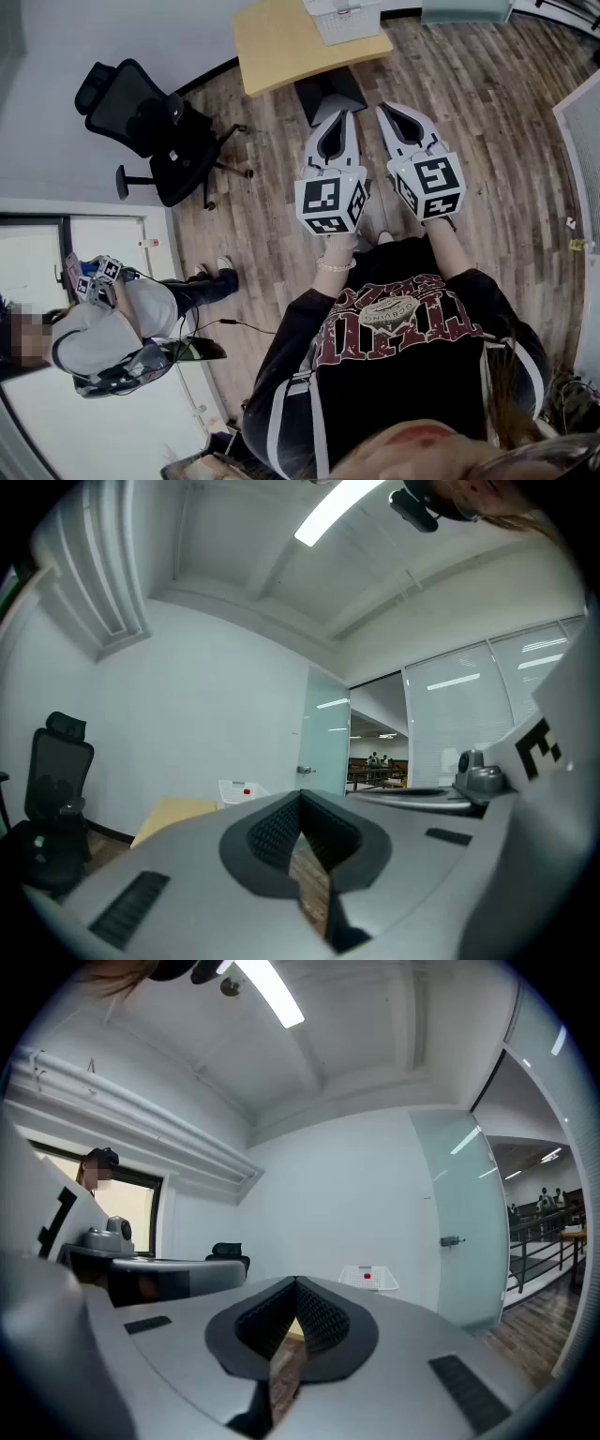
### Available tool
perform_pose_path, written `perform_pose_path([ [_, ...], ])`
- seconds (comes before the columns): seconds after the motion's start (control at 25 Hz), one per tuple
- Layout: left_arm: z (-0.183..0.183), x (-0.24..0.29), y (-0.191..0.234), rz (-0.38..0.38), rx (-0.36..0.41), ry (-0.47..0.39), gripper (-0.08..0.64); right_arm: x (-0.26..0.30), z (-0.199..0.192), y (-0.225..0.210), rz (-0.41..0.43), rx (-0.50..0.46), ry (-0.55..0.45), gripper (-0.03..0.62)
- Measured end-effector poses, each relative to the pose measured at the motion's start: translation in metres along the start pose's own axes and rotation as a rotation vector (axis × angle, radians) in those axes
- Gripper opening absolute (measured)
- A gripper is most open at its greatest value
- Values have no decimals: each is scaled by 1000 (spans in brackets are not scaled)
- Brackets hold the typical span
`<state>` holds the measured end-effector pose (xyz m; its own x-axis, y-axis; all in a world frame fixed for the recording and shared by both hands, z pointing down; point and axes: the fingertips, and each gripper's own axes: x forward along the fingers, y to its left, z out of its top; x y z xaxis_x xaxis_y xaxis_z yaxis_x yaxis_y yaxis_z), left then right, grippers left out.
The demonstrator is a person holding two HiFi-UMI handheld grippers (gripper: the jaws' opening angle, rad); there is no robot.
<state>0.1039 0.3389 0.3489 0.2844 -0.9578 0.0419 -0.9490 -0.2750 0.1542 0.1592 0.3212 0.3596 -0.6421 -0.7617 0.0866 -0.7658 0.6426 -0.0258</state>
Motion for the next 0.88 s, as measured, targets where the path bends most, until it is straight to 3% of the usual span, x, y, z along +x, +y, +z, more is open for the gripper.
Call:
perform_pose_path([
  [0.32,14,3,4,-30,29,-31,46,4,9,16,59,-7,-50,18],
  [0.88,10,27,42,-75,4,-1,46,47,5,1,-38,24,-32,20],
])
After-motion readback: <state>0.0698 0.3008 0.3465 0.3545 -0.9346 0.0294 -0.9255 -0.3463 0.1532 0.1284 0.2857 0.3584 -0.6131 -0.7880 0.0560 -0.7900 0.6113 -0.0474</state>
